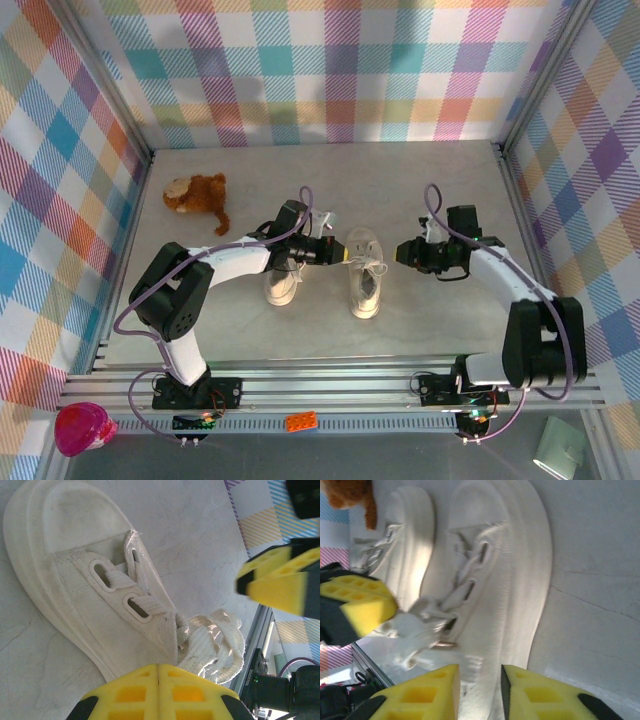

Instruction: Tie the shoes

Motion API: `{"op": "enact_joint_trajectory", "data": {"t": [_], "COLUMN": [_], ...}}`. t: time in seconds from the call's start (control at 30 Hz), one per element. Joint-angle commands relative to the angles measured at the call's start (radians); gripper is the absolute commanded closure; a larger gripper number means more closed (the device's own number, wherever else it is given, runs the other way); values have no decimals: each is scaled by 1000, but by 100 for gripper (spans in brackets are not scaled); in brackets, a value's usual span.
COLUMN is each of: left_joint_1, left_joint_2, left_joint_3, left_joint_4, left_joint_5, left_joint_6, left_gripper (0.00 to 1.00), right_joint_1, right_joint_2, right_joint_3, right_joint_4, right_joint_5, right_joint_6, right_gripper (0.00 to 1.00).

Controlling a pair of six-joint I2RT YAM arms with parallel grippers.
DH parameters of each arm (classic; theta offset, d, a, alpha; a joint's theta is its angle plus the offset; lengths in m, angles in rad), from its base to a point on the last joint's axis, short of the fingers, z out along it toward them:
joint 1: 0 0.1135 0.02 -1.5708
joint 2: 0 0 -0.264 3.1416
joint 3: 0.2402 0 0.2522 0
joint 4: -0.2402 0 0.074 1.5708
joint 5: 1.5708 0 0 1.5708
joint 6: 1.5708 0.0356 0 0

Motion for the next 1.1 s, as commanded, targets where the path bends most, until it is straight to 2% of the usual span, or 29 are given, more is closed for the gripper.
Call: {"op": "enact_joint_trajectory", "data": {"t": [0.0,0.23,0.5,0.63,1.07], "left_joint_1": [-6,-6,-6,-6,-12], "left_joint_2": [17,13,8,12,25], "left_joint_3": [26,35,39,47,57], "left_joint_4": [-9,-31,-53,-54,-60], "left_joint_5": [20,23,21,25,31], "left_joint_6": [21,27,37,38,38], "left_gripper": [100,100,100,100,100], "right_joint_1": [9,88,125,127,137], "right_joint_2": [61,209,145,119,177], "right_joint_3": [-34,38,2,-7,16], "right_joint_4": [160,238,245,227,243], "right_joint_5": [-41,-147,-183,-188,-239], "right_joint_6": [9,-61,-118,-137,-138], "right_gripper": [76,77,76,73,59]}}
